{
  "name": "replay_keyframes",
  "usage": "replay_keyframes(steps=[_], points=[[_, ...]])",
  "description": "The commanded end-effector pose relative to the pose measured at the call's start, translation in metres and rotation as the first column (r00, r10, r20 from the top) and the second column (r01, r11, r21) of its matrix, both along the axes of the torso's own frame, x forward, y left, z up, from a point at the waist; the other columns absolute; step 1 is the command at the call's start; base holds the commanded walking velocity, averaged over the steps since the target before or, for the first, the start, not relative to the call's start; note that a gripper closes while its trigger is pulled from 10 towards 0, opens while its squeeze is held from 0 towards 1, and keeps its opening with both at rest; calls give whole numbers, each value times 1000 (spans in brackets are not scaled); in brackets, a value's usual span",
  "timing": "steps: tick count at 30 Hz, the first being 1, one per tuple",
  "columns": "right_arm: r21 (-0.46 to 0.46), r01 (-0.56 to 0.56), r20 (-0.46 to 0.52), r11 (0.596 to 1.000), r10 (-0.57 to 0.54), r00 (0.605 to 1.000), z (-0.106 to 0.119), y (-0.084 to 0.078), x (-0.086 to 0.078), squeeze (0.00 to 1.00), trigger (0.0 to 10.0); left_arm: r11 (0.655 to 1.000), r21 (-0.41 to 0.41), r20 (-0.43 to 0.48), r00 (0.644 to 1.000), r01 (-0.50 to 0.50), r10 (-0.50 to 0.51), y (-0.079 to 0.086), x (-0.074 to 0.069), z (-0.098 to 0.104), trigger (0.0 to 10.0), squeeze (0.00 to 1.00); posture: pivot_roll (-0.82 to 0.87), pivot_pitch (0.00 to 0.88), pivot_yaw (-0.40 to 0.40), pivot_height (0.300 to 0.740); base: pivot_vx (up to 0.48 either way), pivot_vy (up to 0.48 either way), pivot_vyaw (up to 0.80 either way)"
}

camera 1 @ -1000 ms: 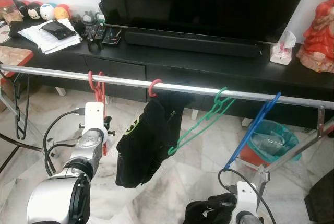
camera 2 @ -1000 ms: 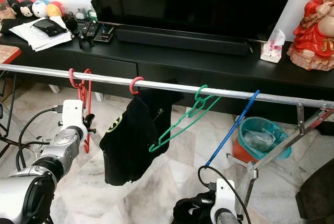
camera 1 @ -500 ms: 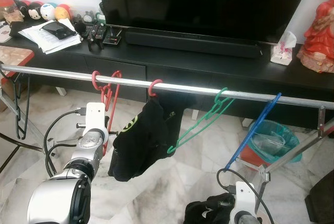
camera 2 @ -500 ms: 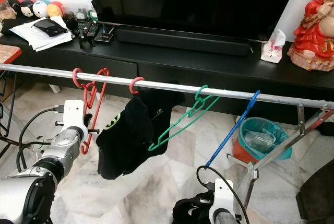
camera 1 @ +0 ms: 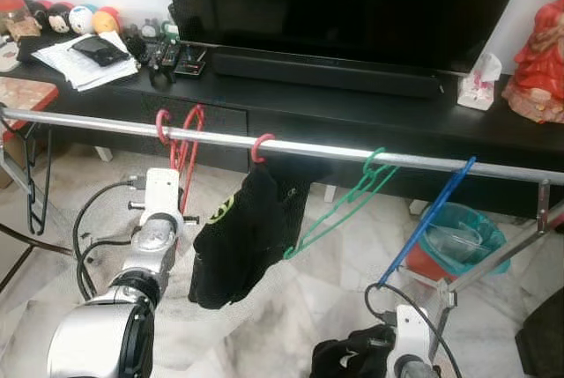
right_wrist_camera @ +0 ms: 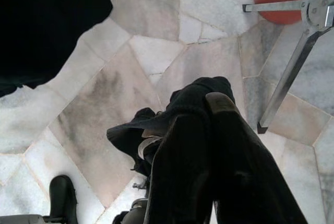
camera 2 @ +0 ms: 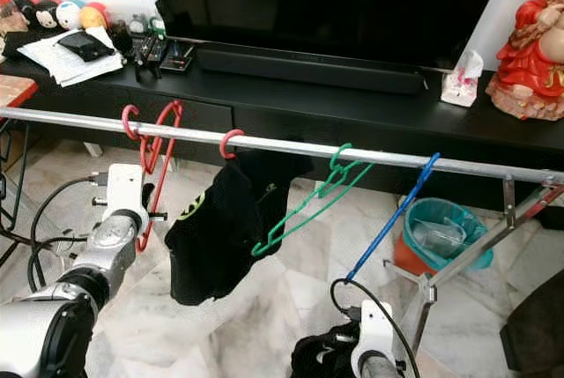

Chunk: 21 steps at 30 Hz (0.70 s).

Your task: Hang hanger

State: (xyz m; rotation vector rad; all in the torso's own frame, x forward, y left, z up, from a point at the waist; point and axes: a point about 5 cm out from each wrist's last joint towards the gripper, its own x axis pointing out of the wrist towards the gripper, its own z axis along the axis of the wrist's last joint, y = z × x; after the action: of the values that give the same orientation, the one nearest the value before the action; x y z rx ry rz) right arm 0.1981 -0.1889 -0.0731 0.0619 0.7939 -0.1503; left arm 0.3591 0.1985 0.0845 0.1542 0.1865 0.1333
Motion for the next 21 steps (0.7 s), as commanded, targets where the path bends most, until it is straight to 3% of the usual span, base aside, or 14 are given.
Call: replay_keyframes(steps=[1, 7, 10, 14, 15, 21], points=[[-3, 1, 22, 1000, 0, 1000, 3, 0, 4, 0, 10000, 999, 33, 75, 997, 19, -22, -3, 2, 9, 10000, 0, 35, 16, -41, 736, 0, 0, 0], [-2, -2, 24, 1000, 2, 1000, 3, 2, 4, 0, 10000, 996, 65, 98, 993, 63, -69, -9, -5, 1, 10000, 0, 42, 21, -39, 736, 0, 0, 0], [-2, -4, 22, 1000, 4, 1000, 2, 3, 4, 0, 10000, 992, 82, 88, 991, 91, -98, -9, -24, -19, 10000, 0, 44, 26, -36, 736, 0, 0, 0], [-4, -4, 20, 1000, 5, 1000, 2, 3, 3, 0, 10000, 992, 78, 83, 992, 94, -100, -7, -32, -27, 10000, 0, 48, 31, -35, 736, 0, 0, 0], [-8, 2, 24, 1000, -2, 1000, 2, 0, 3, 0, 10000, 996, 54, 63, 995, 73, -77, -5, -44, -39, 10000, 0, 47, 35, -32, 736, 0, 0, 0], [-14, 32, 54, 999, -31, 998, 7, -9, 8, 0, 10000, 999, 30, 23, 999, 21, -22, 0, -65, -59, 10000, 0, 48, 37, -35, 736, 0, 0, 0]])
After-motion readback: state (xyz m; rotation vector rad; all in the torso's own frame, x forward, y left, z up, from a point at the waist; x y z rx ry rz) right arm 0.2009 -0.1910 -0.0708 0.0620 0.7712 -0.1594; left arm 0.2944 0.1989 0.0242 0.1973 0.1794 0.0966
